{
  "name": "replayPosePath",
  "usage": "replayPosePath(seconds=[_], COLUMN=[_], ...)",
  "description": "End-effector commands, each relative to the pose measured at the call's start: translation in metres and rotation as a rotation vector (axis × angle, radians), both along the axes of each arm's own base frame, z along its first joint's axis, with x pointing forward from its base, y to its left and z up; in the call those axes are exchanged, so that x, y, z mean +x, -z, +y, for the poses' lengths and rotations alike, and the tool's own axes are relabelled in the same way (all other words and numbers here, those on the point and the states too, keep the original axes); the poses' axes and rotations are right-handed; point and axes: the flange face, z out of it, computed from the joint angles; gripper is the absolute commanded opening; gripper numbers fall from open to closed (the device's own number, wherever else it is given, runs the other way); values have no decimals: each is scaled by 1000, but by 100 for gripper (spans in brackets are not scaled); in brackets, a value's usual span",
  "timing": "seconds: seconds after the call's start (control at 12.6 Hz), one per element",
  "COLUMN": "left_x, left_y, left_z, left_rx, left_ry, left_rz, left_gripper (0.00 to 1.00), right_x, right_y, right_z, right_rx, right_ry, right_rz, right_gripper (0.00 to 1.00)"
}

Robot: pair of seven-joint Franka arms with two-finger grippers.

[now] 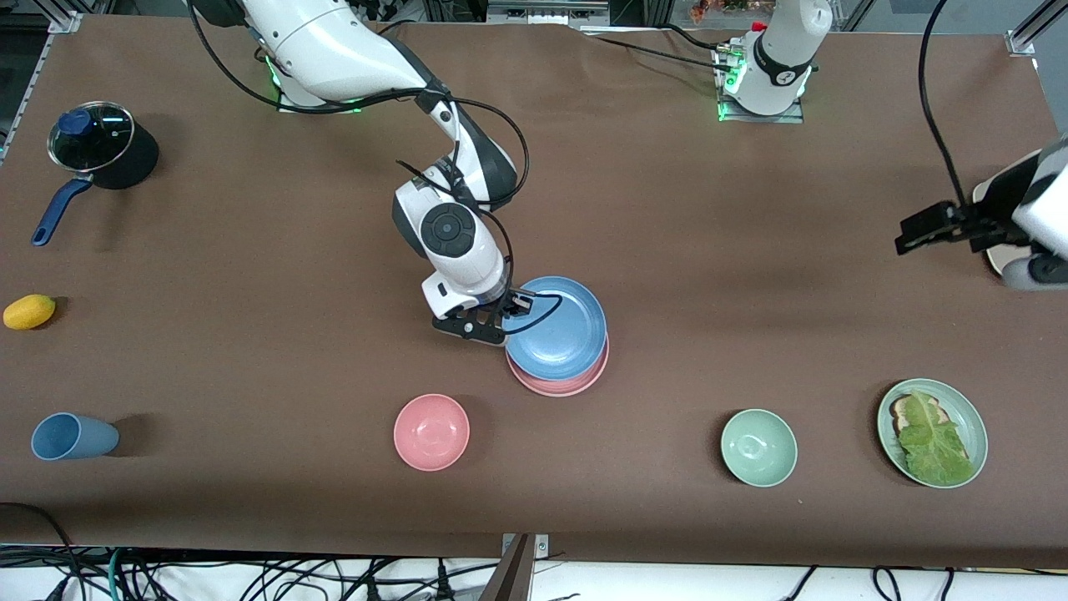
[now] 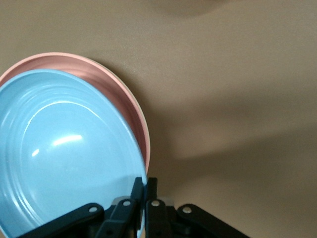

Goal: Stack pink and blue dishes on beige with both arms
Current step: 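Carry the blue plate with the right gripper onto the pink plate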

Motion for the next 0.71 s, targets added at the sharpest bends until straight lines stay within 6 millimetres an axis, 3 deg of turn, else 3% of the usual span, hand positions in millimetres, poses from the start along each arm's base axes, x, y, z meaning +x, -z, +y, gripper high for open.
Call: replayPosePath(seconds=[0.0, 0.48, 0.56, 0.63], left_x=[-14, -37, -39, -39], left_y=[-12, 8, 10, 10], left_z=[-1, -2, -2, -5], left_rx=[26, 23, 24, 23], left_ry=[5, 22, 24, 28], left_rz=[-8, 61, 64, 64], left_gripper=[100, 100, 100, 100], right_x=[9, 12, 12, 14], right_y=[5, 12, 13, 14], right_z=[10, 10, 10, 6], right_rx=[9, -4, -3, -5], right_ry=[14, -6, -6, -2], right_rz=[-23, -62, -63, -63], right_gripper=[0, 0, 9, 24])
